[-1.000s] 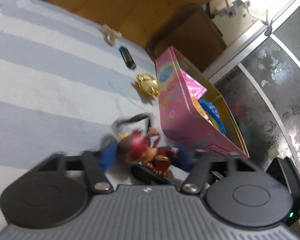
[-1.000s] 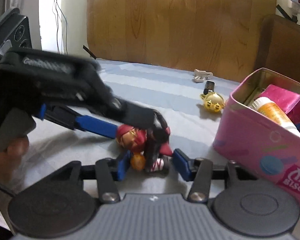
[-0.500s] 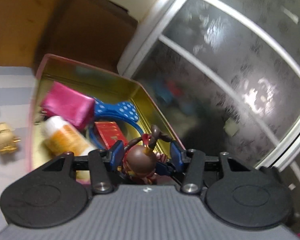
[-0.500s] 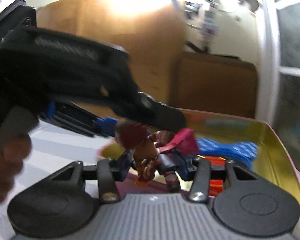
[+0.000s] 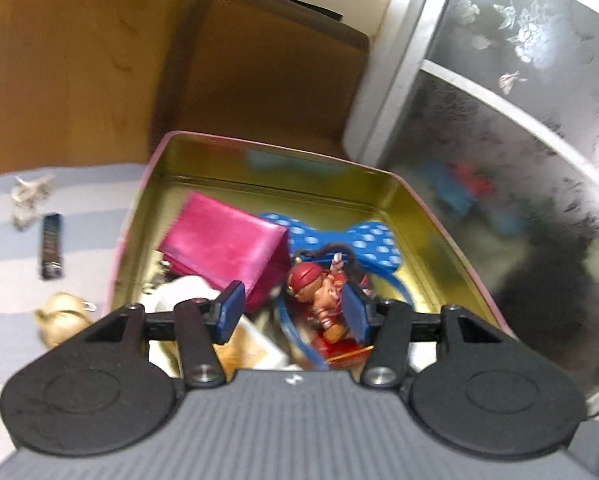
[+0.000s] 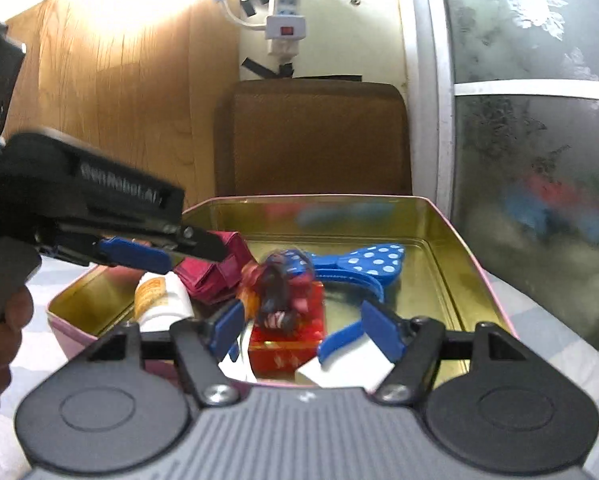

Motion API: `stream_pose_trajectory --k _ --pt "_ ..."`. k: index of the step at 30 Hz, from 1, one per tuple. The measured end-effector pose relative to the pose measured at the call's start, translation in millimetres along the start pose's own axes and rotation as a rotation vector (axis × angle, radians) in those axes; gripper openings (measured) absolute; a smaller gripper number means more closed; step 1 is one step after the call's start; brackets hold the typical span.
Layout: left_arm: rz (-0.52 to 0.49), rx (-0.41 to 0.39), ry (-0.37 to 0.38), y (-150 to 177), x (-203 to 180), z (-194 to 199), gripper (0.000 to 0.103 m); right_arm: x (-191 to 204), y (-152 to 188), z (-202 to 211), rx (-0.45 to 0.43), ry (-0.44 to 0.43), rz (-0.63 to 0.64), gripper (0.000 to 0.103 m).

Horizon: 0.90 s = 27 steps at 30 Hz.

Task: Organize rigid objects
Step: 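Move the right tool back to the white winged clip and grasp it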

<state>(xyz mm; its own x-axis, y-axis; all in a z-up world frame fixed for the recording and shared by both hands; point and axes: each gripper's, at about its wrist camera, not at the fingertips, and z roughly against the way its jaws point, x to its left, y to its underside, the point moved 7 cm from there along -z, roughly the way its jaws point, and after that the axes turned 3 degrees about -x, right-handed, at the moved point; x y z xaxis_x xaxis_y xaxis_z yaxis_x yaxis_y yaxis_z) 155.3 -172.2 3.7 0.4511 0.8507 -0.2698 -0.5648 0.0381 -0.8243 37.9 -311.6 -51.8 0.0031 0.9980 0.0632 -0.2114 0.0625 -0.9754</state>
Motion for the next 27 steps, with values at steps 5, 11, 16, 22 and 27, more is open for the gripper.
stream_pose_trajectory --k 5,11,16,22,27 --pt "-0.058 -0.033 -0.072 -1 5 12 0.056 -9 -7 9 -0.040 0.007 -0.038 0.067" --pt "-0.109 -0.083 -0.147 1 23 39 0.058 0 -22 17 -0.077 -0.019 -0.067 0.067" --pt "-0.120 -0.118 -0.223 0 46 57 0.061 31 -26 20 -0.093 -0.078 -0.033 0.067" --pt "-0.074 -0.139 -0.307 4 88 77 0.061 80 -24 22 -0.111 -0.134 0.082 0.067" --pt "-0.045 -0.142 -0.389 11 126 91 0.064 115 -23 22 -0.105 -0.186 0.142 0.067"
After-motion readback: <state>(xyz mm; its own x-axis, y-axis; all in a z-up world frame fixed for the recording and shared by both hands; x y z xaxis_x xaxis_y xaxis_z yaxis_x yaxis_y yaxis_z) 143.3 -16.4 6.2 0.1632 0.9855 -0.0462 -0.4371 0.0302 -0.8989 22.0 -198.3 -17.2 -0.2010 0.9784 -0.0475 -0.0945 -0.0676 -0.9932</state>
